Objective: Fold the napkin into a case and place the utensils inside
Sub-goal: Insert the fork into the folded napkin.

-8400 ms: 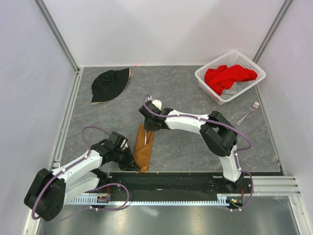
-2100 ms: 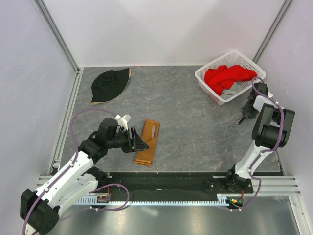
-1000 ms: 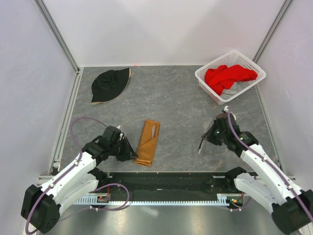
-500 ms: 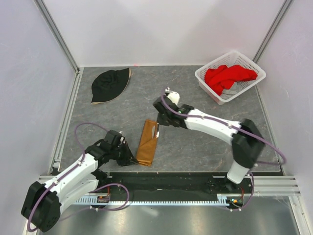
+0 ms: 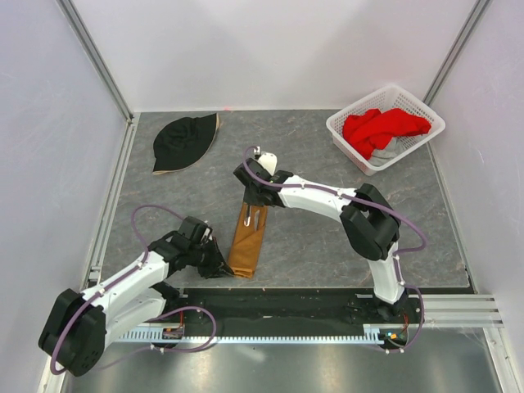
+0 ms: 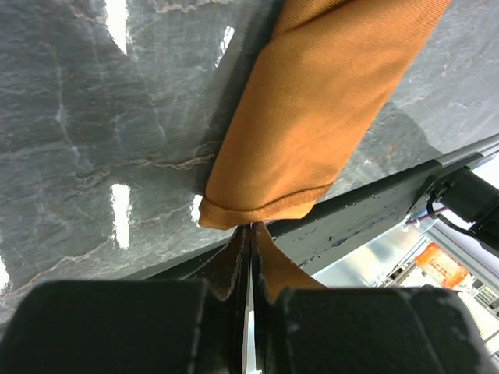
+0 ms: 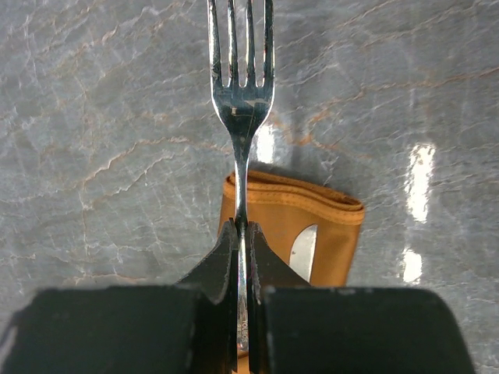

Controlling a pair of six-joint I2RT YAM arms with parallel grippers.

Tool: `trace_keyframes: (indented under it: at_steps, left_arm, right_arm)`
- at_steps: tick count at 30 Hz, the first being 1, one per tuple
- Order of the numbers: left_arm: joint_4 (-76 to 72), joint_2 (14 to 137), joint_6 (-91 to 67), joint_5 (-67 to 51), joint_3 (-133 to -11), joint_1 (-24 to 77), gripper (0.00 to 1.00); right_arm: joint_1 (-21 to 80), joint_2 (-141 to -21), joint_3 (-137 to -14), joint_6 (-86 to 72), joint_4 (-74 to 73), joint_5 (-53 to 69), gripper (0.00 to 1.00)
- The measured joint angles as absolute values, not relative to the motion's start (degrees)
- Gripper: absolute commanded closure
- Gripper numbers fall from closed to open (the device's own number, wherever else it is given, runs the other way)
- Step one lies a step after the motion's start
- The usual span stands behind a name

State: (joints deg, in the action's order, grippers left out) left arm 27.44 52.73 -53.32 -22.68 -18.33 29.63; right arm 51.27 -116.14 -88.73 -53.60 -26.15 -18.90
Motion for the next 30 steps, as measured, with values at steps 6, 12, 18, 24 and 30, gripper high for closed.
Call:
trace_keyframes:
  at_steps: [6,12,18,24,30]
  left_arm:
    - [25.9,53.3,-53.3,-22.7,-17.7,29.6,0.95]
    - [24.9,53.3,-53.3,-22.7,-16.7,29.6,0.95]
    - [24.6,53.3,-53.3,-22.7,-16.4,29.6,0.95]
    - [24.2,53.6,-53.3,-22.7,-16.4,29.6,0.96]
    - [23.8,53.6,-53.3,-22.7,-16.4,29.6,0.96]
  right_arm:
    - [54.2,-117.9,-89.2,-53.7,-26.3,-20.9,1.0]
    - [56.0,-119.3,-89.2,-53.8,-27.3,-22.2,1.0]
    - [56.6,-119.3,-89.2,-53.8,-27.9,-23.2,1.0]
    - [57.7,-119.3,-89.2,-54.7,-28.8,-23.5,1.0]
    - [58.6,-119.2,-88.4,-56.1,-29.1,-23.5,1.0]
